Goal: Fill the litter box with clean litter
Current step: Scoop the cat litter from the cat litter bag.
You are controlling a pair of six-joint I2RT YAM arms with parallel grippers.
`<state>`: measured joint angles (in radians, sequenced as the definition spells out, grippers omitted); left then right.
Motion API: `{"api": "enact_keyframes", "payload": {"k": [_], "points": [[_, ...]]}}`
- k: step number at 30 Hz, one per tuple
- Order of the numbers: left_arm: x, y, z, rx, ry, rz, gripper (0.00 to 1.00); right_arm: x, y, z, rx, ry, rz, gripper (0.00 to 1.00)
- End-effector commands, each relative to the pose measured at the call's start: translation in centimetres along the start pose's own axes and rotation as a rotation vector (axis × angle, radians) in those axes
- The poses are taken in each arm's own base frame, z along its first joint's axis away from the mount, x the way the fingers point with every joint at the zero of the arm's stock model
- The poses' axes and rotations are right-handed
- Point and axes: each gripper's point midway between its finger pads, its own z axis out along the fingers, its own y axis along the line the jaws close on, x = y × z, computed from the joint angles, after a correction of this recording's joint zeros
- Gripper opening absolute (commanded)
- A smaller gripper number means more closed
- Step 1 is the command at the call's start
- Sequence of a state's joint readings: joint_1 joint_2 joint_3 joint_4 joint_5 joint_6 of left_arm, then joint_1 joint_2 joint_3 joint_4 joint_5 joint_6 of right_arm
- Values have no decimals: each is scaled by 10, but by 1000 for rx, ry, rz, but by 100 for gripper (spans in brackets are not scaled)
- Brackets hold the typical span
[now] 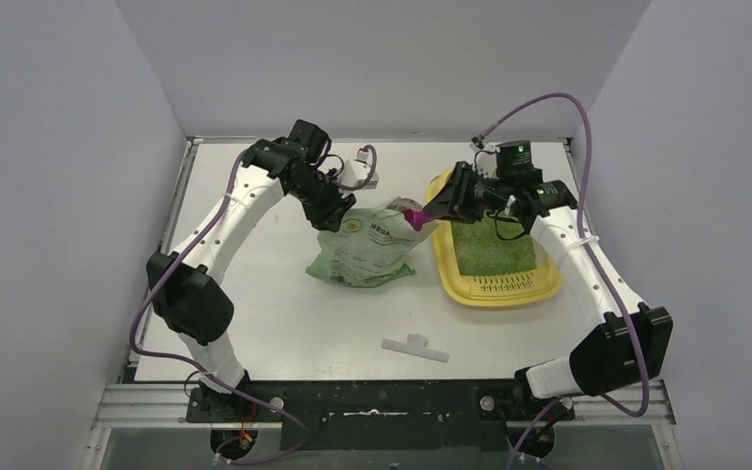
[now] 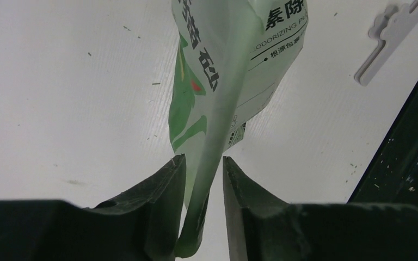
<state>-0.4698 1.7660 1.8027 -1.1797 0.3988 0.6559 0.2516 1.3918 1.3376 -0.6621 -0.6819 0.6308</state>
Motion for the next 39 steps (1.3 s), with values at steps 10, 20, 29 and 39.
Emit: {"api": "enact_keyframes", "payload": {"k": [10, 20, 29, 39], "points": [[-8, -31, -9, 82, -42, 53, 0, 24, 5, 31, 89, 82, -102, 0], [-23, -49, -18, -21, -212, 224, 0, 41, 14, 47, 31, 143, -129, 0], [-17, -44, -27, -165, -366, 245, 0, 55, -25, 93, 152, 233, -78, 0], [13, -19, -21, -272, -321, -73, 64, 65, -21, 93, 165, 269, -109, 0]]}}
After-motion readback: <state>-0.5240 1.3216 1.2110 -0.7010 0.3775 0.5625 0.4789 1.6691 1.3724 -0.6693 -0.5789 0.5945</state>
